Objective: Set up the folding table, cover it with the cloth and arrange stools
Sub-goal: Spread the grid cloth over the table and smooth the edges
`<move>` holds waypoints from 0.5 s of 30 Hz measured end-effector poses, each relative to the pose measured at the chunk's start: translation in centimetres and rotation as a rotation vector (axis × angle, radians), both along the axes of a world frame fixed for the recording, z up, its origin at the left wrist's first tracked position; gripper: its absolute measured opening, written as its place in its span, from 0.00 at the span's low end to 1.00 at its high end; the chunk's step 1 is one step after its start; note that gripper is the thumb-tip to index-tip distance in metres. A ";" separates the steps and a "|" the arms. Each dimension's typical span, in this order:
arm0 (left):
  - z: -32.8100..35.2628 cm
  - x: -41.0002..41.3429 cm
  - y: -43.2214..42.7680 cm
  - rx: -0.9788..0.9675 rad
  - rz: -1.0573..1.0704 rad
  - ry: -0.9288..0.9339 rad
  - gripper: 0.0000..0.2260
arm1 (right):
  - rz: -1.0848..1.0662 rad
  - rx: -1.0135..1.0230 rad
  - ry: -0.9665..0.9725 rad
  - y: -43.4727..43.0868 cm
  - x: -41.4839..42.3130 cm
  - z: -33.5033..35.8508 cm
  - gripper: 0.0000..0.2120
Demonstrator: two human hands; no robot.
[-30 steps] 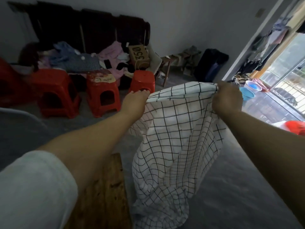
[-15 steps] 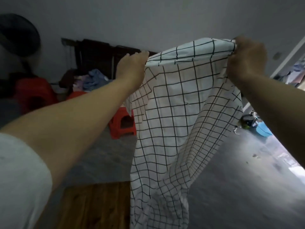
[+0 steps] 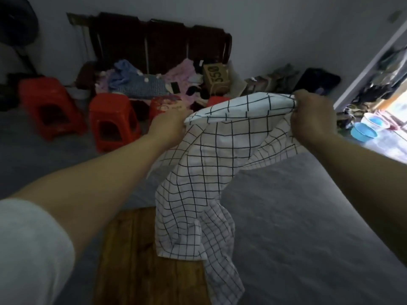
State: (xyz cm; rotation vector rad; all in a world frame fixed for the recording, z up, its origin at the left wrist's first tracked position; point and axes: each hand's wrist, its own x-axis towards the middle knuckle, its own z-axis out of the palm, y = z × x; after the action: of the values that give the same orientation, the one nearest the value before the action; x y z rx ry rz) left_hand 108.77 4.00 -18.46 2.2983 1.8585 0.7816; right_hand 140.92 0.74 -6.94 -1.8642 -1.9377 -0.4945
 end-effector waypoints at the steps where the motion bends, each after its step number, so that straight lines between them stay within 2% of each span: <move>1: -0.7 1.0 0.2 -0.040 -0.017 -0.003 0.17 | -0.027 -0.017 0.002 -0.2 1.0 -0.8 0.10; 7: -5.0 7.3 1.8 -0.200 -0.127 0.072 0.21 | -0.126 -0.111 0.091 0.4 7.5 -6.0 0.07; 15: -9.2 16.4 8.0 -0.361 -0.060 0.249 0.07 | -0.209 -0.230 0.172 6.3 15.9 -11.8 0.08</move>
State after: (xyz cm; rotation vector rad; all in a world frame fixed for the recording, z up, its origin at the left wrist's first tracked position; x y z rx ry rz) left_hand 125.13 12.02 -27.66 2.2796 1.8276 0.1362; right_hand 156.85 7.03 -18.73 -2.1890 -1.7584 -0.1682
